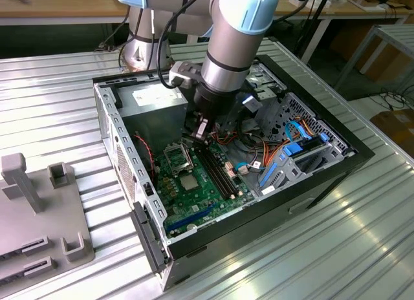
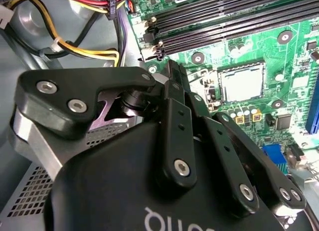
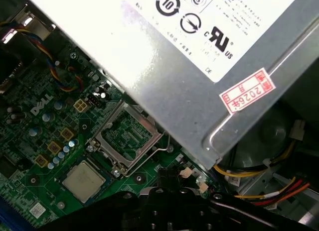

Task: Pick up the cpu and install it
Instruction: 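Close the cpu cover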

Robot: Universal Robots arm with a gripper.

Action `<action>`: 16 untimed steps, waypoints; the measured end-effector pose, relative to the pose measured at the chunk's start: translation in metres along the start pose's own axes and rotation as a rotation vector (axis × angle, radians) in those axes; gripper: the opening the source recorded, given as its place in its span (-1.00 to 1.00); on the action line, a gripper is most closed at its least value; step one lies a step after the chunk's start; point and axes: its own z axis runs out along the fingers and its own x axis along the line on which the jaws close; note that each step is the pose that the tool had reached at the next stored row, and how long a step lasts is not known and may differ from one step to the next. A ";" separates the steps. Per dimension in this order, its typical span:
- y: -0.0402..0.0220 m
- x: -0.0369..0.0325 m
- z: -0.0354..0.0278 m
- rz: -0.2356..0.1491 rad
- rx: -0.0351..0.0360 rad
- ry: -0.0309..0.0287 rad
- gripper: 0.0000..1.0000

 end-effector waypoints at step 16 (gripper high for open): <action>0.0018 -0.0021 0.0072 -0.022 -0.0211 -0.0207 -0.79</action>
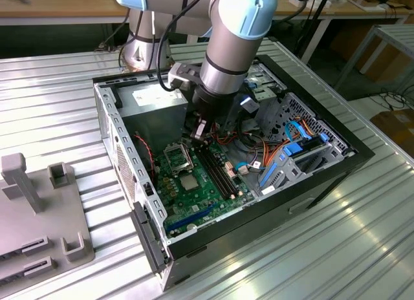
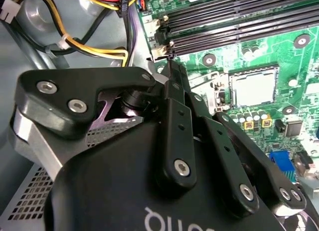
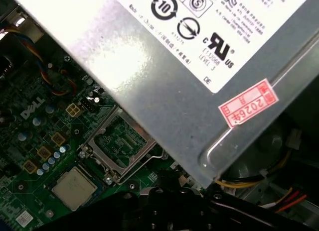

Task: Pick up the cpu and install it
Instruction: 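Close the cpu cover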

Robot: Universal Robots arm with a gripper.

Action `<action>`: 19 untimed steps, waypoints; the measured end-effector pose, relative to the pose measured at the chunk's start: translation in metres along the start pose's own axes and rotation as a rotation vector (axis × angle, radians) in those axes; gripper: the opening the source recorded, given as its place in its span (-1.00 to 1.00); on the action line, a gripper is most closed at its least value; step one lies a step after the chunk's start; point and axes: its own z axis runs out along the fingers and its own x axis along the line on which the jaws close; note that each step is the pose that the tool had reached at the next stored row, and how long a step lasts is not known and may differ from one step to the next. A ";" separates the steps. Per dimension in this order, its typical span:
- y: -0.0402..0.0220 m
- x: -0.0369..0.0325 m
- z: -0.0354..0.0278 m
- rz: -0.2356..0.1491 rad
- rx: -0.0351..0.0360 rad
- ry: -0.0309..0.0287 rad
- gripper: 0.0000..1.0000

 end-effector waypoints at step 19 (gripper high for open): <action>0.0028 0.0016 0.0060 -0.002 -0.0421 -0.0443 -0.79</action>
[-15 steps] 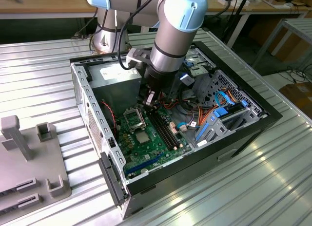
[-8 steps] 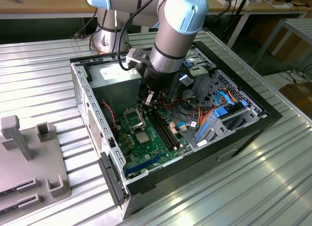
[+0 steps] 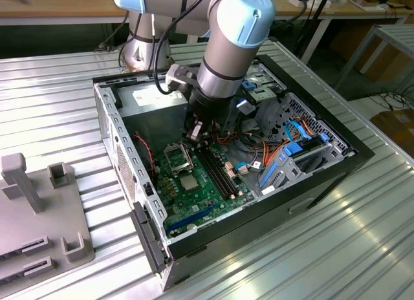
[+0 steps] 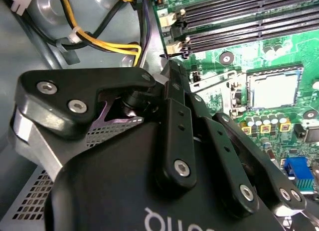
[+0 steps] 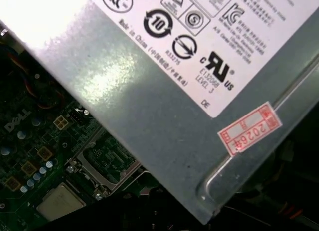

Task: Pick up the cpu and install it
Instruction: 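Close the cpu cover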

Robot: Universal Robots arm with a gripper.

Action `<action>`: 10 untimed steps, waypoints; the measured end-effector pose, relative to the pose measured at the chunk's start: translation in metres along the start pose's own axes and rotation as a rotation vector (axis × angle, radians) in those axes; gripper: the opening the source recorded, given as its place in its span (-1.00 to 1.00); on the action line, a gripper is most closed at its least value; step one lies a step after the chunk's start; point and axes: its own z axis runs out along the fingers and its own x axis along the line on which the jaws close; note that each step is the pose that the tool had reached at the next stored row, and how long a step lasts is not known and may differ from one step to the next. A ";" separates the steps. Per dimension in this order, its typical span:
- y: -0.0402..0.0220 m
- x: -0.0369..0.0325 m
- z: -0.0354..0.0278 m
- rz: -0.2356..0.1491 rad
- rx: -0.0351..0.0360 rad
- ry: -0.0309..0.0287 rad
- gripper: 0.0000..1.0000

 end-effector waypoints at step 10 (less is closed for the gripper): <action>-0.0040 0.0042 0.0003 -0.001 -0.0218 -0.0230 -0.79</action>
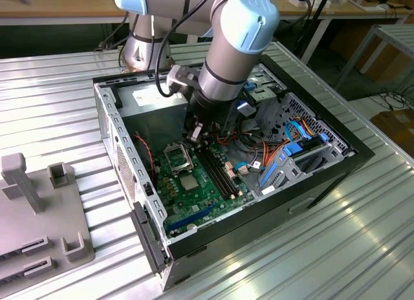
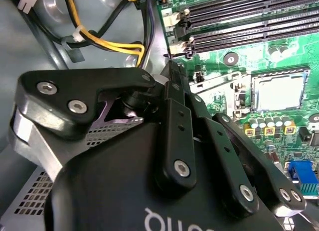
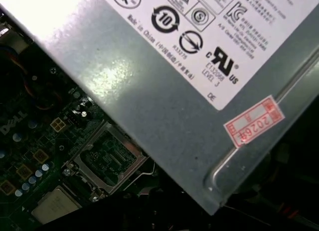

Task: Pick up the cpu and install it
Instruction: 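Close the cpu cover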

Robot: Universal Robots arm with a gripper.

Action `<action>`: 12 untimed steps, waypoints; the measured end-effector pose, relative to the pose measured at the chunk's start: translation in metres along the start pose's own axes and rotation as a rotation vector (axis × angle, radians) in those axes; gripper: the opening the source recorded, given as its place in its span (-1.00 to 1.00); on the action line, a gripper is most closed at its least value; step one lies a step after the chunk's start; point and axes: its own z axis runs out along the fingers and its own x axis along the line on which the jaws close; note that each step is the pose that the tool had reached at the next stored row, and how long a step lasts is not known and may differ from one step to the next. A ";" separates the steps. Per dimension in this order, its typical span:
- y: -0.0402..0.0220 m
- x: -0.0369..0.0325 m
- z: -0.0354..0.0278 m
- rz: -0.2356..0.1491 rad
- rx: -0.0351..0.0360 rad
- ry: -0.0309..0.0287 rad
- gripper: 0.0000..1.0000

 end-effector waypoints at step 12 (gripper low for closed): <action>-0.0067 0.0070 0.0019 -0.001 -0.0290 -0.0305 -0.79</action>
